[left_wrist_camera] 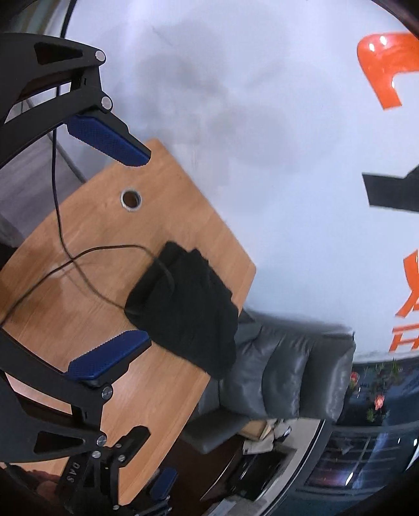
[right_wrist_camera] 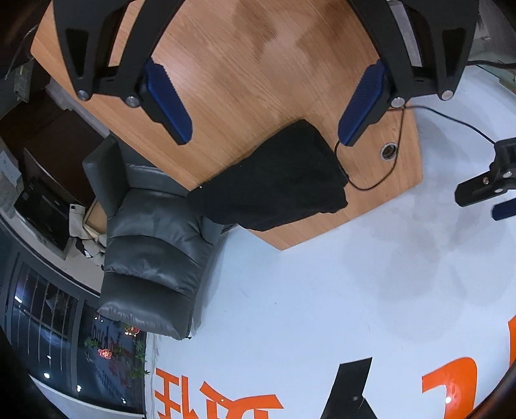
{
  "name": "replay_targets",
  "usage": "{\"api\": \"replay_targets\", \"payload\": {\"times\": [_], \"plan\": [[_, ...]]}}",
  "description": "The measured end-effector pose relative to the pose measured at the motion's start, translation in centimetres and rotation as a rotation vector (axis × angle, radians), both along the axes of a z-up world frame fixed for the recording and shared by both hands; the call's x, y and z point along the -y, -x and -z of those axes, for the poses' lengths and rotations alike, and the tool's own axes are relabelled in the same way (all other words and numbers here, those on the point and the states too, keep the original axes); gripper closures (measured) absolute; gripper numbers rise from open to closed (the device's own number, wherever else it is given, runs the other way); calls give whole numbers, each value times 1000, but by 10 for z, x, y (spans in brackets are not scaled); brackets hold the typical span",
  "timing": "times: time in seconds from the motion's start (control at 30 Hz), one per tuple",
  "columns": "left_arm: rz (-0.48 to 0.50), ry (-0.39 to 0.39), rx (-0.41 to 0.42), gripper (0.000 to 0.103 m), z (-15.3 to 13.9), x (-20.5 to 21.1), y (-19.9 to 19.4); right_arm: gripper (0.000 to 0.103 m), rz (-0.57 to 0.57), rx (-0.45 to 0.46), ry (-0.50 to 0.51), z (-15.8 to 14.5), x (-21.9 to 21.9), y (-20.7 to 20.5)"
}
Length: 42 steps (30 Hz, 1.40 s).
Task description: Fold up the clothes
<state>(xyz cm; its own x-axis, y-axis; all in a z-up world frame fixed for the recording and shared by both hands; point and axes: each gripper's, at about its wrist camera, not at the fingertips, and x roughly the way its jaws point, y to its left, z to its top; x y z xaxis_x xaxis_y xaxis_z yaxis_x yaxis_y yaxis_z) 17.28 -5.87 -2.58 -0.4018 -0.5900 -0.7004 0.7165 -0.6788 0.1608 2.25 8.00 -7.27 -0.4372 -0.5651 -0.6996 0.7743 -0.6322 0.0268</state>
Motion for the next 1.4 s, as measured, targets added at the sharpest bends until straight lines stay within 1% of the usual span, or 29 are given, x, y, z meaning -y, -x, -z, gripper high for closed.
{"api": "replay_targets", "payload": {"times": [0.1,0.4,0.67,0.93,1.1,1.23,1.3,1.4], "plan": [[-5,-16,-19,0,1,-1,-3,8,-7,-10,-18,-1,5,-6],[7,-13,-8,0,14,5,1,8,-26,-53,-85,-5,21,-20],[4,-43,24,0,34,21,10,8,-9,-37,-143,6,38,-14],[21,-75,48,0,55,42,36,8,-6,-12,-185,27,69,-1],[39,-78,55,0,73,59,57,8,15,-6,-213,44,86,10],[35,-84,57,0,96,79,70,8,43,4,-237,60,101,20],[30,-120,49,0,108,91,76,8,57,9,-250,69,108,25],[27,-150,60,0,127,102,84,8,75,11,-268,81,118,31]]}}
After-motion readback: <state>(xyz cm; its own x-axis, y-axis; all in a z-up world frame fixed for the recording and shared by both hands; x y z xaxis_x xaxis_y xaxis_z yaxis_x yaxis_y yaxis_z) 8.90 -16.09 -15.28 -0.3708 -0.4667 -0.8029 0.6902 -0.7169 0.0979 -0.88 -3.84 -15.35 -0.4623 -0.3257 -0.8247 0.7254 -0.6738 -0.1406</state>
